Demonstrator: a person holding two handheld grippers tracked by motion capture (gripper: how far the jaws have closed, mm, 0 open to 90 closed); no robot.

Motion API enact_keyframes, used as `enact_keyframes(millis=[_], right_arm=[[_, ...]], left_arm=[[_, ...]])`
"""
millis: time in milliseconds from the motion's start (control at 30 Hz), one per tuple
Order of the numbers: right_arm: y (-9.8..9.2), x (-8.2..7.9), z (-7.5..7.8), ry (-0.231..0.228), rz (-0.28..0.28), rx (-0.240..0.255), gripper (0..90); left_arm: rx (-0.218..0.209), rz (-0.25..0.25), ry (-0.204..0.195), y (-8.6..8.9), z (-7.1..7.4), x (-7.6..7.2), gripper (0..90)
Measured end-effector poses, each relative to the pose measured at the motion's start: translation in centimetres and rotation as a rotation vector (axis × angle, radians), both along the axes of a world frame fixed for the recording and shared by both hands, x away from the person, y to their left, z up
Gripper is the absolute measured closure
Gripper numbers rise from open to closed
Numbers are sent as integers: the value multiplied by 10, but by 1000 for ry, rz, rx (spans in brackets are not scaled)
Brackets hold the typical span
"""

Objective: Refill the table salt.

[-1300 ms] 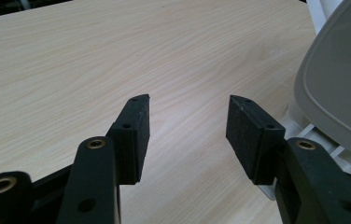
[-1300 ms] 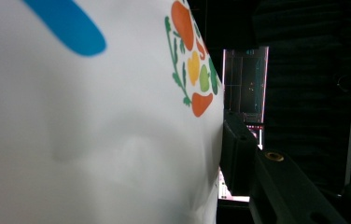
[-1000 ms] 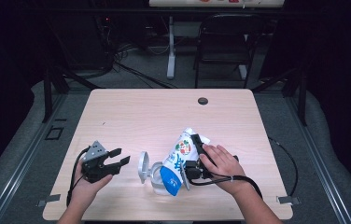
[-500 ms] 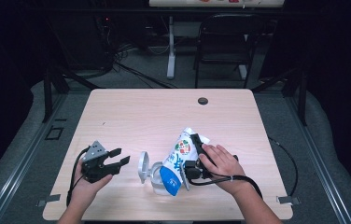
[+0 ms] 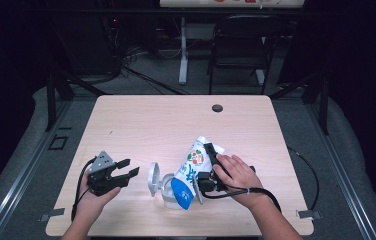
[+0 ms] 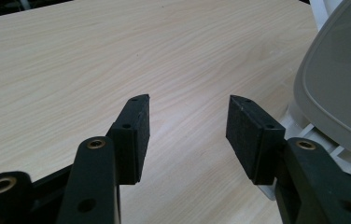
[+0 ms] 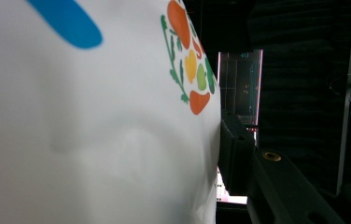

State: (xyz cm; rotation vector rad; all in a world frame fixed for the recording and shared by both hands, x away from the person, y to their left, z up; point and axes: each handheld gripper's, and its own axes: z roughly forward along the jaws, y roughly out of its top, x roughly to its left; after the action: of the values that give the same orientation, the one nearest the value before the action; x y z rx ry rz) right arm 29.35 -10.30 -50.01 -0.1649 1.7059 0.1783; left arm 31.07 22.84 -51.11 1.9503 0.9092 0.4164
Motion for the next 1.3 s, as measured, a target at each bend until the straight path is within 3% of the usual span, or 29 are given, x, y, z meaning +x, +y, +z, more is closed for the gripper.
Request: enact_keyframes(millis=[1300], right_arm=[[0, -1, 2, -24, 25, -5, 701]], left_arm=[[-1, 4, -2, 0, 0, 0, 502]])
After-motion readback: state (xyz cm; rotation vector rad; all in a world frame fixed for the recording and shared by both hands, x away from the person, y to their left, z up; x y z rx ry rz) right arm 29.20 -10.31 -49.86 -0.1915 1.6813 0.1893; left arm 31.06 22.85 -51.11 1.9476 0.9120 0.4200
